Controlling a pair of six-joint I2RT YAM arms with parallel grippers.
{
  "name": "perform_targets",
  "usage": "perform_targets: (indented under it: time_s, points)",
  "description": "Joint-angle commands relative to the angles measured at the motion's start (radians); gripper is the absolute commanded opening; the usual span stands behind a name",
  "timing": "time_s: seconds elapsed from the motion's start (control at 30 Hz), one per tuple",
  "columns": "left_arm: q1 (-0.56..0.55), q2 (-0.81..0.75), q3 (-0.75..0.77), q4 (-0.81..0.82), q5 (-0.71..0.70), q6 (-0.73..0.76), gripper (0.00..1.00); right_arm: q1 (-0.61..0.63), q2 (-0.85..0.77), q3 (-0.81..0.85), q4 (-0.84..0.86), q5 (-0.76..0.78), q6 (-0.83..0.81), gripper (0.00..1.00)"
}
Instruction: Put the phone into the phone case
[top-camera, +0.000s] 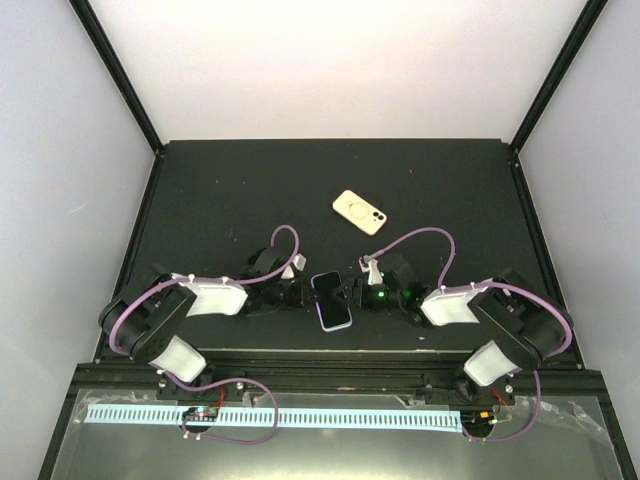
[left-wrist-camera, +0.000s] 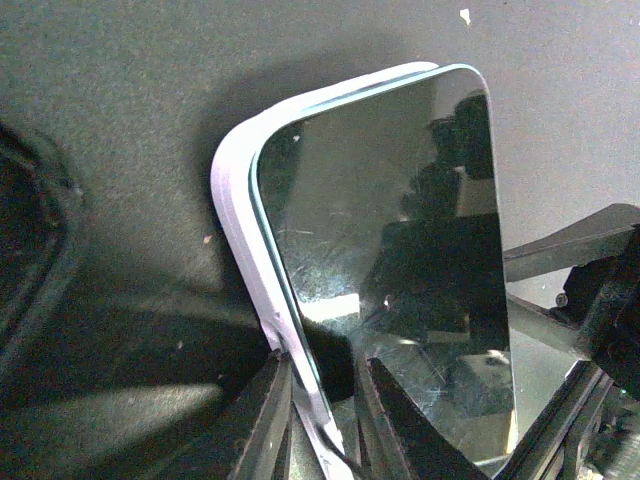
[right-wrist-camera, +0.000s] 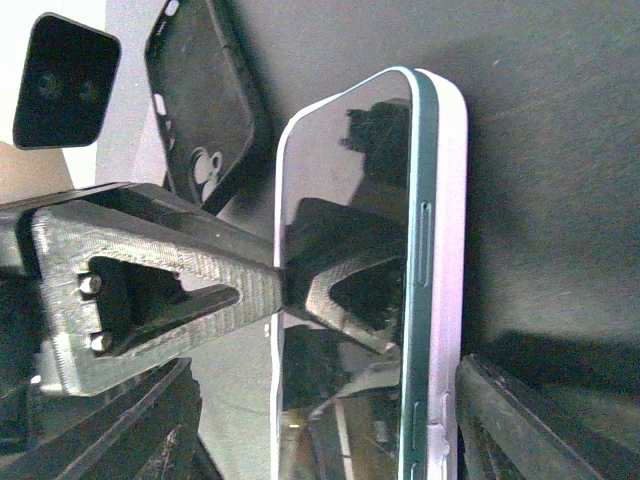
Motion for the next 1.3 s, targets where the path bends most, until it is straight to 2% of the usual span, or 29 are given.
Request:
perform_targets:
  time_s: [0.0, 0.7, 1.03, 1.13, 1.27]
  points:
    - [-0.006, -0.032, -0.024, -0.01, -0.002, 0.018, 0.19, 0.012, 0.0, 0.003, 0.152, -0.121, 0.082, 0.7]
    - [-0.006, -0.164, -0.081, -0.095, -0.065, 0.022, 0.22, 0.012, 0.05, -0.013, 0.349, -0.208, 0.223, 0.69]
    - [-0.006, -0.164, -0.101, -0.087, -0.072, 0.022, 0.24, 0.012, 0.132, 0.011, 0.364, -0.241, 0.228, 0.67]
    - [-0.006, -0.164, -0.104, -0.079, -0.069, 0.019, 0.24, 0.012, 0.146, 0.021, 0.347, -0.241, 0.208, 0.6]
    - [-0.006, -0.169, -0.106, -0.08, -0.069, 0.018, 0.25, 0.012, 0.164, 0.027, 0.356, -0.245, 0.204, 0.43]
